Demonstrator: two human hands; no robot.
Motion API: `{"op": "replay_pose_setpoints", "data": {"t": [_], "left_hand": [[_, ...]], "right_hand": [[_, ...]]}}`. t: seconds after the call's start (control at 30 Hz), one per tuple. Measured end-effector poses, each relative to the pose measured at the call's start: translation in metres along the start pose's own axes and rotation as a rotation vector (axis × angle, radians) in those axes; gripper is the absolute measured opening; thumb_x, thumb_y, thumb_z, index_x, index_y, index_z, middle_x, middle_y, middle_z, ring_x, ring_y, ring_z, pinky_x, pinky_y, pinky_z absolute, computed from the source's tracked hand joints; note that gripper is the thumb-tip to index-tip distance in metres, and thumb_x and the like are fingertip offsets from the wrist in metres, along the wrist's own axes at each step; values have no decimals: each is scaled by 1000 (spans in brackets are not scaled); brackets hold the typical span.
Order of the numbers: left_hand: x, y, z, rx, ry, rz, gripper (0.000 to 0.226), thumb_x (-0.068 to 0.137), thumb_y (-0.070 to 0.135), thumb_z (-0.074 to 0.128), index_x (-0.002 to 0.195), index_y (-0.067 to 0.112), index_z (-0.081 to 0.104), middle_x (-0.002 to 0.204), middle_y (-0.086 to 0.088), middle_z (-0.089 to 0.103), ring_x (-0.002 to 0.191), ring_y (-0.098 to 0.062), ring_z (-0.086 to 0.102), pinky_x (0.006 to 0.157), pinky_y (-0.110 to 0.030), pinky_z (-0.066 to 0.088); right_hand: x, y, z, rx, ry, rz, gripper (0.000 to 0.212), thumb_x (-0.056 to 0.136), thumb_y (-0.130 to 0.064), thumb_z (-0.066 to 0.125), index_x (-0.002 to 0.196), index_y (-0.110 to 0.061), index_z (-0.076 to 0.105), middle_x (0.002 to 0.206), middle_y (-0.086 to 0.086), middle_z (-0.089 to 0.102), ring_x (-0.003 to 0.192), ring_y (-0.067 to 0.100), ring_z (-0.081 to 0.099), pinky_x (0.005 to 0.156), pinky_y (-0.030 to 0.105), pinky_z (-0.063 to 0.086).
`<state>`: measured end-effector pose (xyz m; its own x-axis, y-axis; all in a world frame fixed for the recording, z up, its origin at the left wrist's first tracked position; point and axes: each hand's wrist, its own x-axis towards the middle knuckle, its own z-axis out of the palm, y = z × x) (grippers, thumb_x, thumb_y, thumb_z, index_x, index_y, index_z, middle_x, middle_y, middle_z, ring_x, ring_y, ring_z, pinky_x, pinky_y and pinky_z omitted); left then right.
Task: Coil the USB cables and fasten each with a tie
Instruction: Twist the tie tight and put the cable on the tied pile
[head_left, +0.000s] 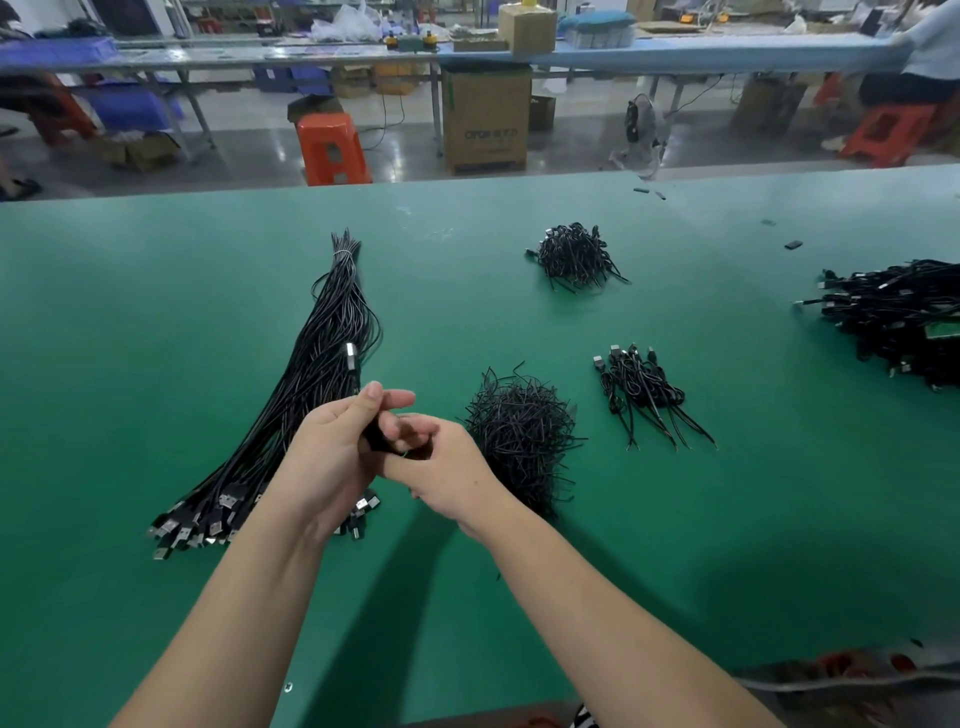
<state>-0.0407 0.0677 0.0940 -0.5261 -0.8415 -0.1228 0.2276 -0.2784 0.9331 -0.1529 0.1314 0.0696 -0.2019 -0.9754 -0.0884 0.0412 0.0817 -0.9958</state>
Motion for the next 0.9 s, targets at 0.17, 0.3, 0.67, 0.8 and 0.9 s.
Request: {"op": "replay_pose_setpoints", "data": {"t": [0.17, 0.3, 0.67, 0.8, 0.9], "left_hand": [[-6, 7, 3, 65, -131, -78, 36, 92, 34, 55, 83, 8, 78, 85, -20, 73, 75, -27, 70, 59, -45, 58], [-9, 9, 10, 171, -99, -54, 40, 99, 31, 50, 83, 7, 78, 89, -24, 73, 86, -33, 71, 71, -37, 60], [-14, 25, 14, 296, -123, -89, 39, 101, 26, 48, 84, 0, 73, 88, -27, 73, 90, -31, 71, 80, -35, 57], [-13, 13, 15, 936, 212, 133, 38, 106, 30, 42, 80, 23, 70, 91, -13, 61, 83, -25, 59, 74, -36, 43], [-14, 9, 17, 1117, 258, 241, 33, 106, 29, 39, 82, 28, 63, 90, -2, 47, 77, -11, 52, 63, -25, 31]], "right_hand": [[-2, 5, -10, 26, -25, 30, 15, 83, -5, 76, 87, -11, 63, 62, -15, 46, 67, 10, 50, 61, 27, 50], [-4, 7, -9, 120, 15, 61, 38, 80, -3, 79, 116, -7, 68, 98, 3, 73, 91, 15, 69, 93, 33, 56], [-6, 6, -8, 178, 16, -41, 30, 78, -4, 77, 104, -17, 68, 90, -4, 72, 85, 7, 67, 85, 25, 56], [-2, 1, -19, -471, 200, -217, 17, 87, -27, 73, 92, -29, 58, 88, -14, 52, 73, 1, 51, 67, 16, 41], [-5, -2, -19, -672, 77, -222, 20, 96, -37, 62, 96, -23, 48, 89, -11, 51, 81, 14, 52, 71, 31, 41]]}}
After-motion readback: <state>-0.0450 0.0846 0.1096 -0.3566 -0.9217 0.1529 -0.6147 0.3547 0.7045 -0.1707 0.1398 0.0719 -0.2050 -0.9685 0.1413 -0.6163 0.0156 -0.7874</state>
